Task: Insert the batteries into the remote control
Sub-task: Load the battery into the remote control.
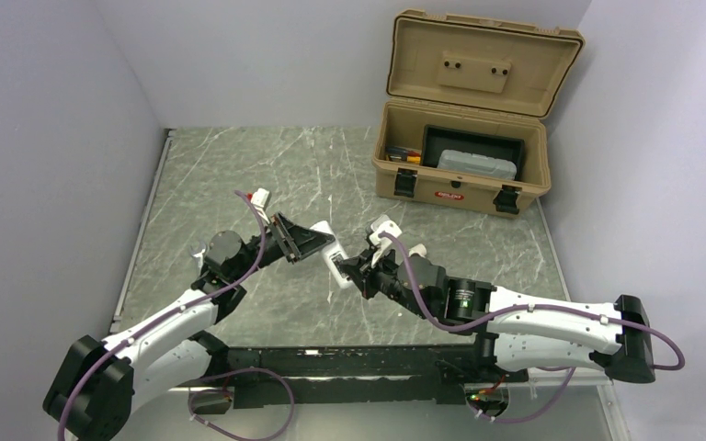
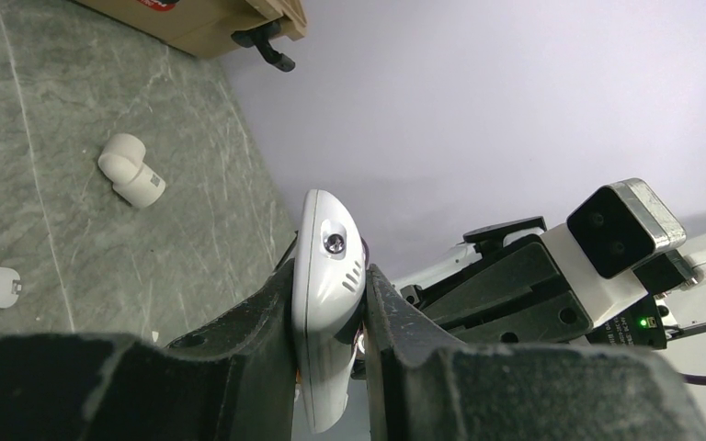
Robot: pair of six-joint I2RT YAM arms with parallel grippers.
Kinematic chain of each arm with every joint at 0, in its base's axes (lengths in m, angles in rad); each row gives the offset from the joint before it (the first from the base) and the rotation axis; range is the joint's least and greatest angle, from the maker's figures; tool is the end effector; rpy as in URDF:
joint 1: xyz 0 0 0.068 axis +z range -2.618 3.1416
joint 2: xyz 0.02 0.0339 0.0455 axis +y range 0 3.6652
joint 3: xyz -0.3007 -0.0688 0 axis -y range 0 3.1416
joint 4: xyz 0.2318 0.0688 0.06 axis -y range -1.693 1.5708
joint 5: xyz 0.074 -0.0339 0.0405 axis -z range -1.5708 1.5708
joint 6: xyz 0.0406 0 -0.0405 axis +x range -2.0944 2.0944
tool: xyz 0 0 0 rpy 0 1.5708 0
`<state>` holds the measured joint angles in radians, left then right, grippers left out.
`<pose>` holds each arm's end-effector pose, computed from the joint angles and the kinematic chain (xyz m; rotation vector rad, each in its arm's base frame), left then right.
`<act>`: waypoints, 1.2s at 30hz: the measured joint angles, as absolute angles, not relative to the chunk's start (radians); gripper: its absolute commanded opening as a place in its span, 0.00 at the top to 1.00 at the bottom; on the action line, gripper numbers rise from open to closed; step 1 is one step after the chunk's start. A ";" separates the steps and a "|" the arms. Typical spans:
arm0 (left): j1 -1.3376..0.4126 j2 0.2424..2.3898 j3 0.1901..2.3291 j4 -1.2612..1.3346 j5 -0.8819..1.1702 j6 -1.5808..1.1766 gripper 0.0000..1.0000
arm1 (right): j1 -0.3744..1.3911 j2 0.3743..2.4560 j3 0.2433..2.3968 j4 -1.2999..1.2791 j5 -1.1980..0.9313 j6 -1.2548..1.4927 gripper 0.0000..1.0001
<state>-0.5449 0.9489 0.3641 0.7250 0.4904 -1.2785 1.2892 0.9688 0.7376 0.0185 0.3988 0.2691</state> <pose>0.1440 -0.1096 0.2953 -0.1499 1.7315 -1.7756 0.0702 0.1858 0.3431 -0.6254 1.7221 0.7655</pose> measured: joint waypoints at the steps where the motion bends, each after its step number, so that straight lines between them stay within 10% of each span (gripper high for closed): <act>1: -0.545 0.949 0.364 0.723 0.492 -1.278 1.00 | 1.290 0.969 0.738 0.017 0.401 0.269 0.95; 36: -0.548 0.971 0.363 0.772 0.501 -1.305 1.00 | 1.313 0.950 0.739 0.008 0.464 0.252 0.83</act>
<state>-0.5484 0.9714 0.3630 0.7719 0.5007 -1.3052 1.3132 0.9497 0.7395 0.0078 0.4641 0.2520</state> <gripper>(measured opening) 0.310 0.168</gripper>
